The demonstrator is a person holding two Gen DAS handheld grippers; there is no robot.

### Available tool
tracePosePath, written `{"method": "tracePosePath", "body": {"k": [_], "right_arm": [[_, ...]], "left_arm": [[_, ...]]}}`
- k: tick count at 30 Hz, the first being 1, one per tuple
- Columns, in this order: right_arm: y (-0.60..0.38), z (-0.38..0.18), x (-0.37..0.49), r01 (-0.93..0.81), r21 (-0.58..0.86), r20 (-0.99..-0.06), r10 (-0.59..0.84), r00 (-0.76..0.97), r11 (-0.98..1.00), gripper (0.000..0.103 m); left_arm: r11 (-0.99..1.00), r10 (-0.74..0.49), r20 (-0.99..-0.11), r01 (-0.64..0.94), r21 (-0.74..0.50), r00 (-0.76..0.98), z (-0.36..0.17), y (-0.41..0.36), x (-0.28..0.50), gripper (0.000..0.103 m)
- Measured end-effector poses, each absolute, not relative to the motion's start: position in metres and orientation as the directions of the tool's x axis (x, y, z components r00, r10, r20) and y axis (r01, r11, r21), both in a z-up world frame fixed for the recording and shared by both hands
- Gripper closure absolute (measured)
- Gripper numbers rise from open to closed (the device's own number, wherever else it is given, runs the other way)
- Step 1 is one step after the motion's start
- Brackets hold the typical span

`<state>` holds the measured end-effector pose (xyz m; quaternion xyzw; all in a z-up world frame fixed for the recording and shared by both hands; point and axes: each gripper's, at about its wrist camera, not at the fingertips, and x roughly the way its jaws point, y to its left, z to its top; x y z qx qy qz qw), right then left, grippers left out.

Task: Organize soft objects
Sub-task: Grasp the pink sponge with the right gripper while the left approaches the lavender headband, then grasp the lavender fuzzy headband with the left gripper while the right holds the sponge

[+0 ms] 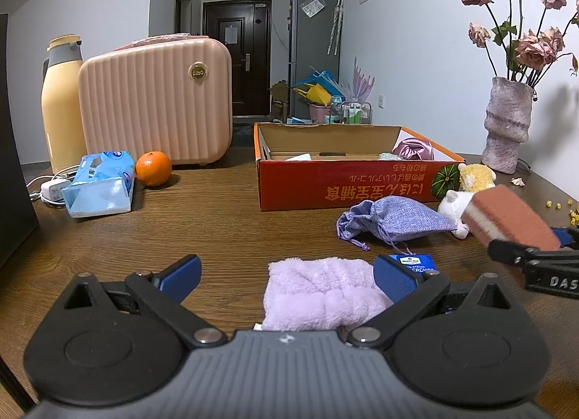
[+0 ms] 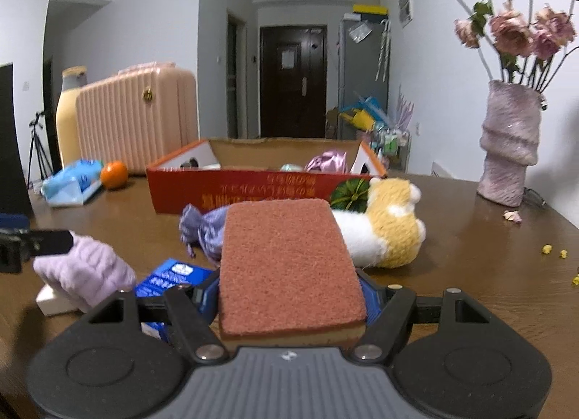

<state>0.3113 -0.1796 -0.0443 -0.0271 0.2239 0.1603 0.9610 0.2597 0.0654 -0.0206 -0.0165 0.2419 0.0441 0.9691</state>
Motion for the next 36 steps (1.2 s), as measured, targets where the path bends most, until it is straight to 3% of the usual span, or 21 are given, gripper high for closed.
{"method": "tracePosePath", "body": {"k": [12, 36], "right_arm": [[-0.191, -0.031, 0.287, -0.286, 0.041, -0.355, 0.282, 0.891, 0.957, 0.032], [-0.185, -0.036, 0.289, -0.282, 0.020, -0.373, 0.269, 0.888, 0.959, 0.032]], "left_arm": [[0.996, 0.067, -0.474, -0.084, -0.015, 0.878, -0.021, 0.063, 0.260, 0.000], [1.000, 0.002, -0.589, -0.017, -0.020, 0.808, -0.048, 0.053, 0.303, 0.000]]}}
